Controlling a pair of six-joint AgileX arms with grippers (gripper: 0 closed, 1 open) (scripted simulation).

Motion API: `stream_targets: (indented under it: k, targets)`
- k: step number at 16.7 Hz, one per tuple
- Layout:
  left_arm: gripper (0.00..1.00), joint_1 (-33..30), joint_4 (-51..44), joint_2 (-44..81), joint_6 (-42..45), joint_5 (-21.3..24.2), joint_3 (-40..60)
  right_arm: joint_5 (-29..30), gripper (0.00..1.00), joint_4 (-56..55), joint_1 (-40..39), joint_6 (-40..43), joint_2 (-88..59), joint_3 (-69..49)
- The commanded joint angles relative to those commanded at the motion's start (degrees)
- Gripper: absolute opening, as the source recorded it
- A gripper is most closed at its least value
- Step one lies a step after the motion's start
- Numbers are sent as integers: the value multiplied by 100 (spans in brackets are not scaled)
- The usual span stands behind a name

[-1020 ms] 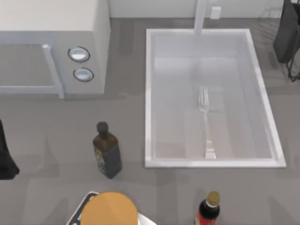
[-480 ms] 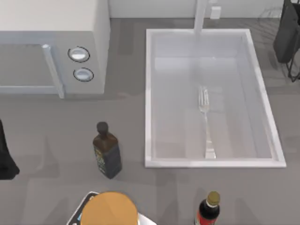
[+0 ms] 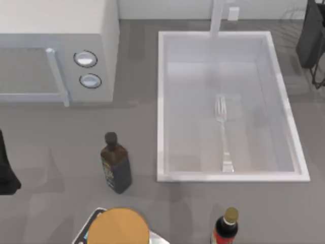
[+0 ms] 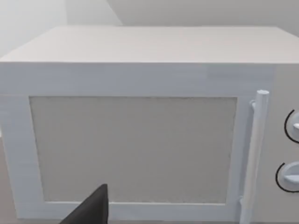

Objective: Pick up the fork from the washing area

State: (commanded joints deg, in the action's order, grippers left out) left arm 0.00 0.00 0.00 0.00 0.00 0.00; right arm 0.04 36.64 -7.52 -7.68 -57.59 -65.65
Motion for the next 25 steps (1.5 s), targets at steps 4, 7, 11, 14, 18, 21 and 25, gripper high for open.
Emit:
stream_targets:
  k: [4, 7, 11, 14, 18, 21, 25]
  targets:
    - [100, 0, 0, 0, 0, 0, 0, 9, 100, 1576, -314, -331, -2484, -2803]
    - [100, 0, 0, 0, 0, 0, 0, 20, 100, 2787, -551, -586, -4391, -4955]
    - [100, 0, 0, 0, 0, 0, 0, 37, 100, 4347, -852, -914, -6851, -7724]
    - [100, 0, 0, 0, 0, 0, 0, 50, 100, 5410, -1056, -1136, -8530, -9607]
    - [100, 0, 0, 0, 0, 0, 0, 65, 100, 6585, -1280, -1381, -10392, -11695]
    - [100, 0, 0, 0, 0, 0, 0, 76, 100, 7223, -1397, -1515, -11405, -12842]
    - [100, 0, 0, 0, 0, 0, 0, 85, 100, 7655, -1475, -1607, -12092, -13628]
